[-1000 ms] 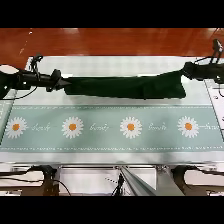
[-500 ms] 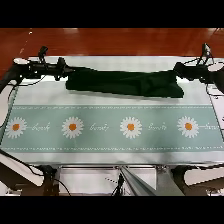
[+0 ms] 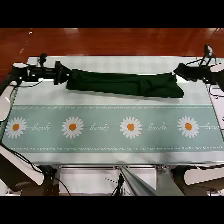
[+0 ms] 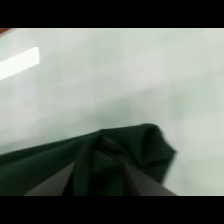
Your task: Fold the shirts.
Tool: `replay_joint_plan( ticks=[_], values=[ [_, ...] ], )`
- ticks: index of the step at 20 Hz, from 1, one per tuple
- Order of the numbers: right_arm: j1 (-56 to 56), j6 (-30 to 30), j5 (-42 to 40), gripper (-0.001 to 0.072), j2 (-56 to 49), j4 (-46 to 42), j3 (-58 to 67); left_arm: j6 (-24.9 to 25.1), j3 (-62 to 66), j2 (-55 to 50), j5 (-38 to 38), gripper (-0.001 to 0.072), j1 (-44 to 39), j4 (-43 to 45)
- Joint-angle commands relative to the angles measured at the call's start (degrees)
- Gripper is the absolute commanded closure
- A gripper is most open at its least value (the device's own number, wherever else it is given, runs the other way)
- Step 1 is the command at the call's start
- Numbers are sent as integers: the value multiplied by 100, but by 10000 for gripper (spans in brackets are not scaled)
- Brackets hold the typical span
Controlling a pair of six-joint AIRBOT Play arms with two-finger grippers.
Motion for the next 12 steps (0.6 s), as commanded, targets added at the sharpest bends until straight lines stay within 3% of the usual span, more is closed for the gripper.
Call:
replay_joint_plan(
  ticks=[1,3,6,12],
  values=[
    [-315,304,367,330,433,-1528,4,-87,79,221,-866,342,433,-4],
    [-533,1008,756,123,474,-1902,4,37,83,498,-828,342,485,-9],
    [-756,1097,1344,122,181,-1110,4,103,83,791,-846,342,398,-9],
    [-444,1005,1572,113,-737,592,4,205,83,955,-844,342,37,-11]
  ],
)
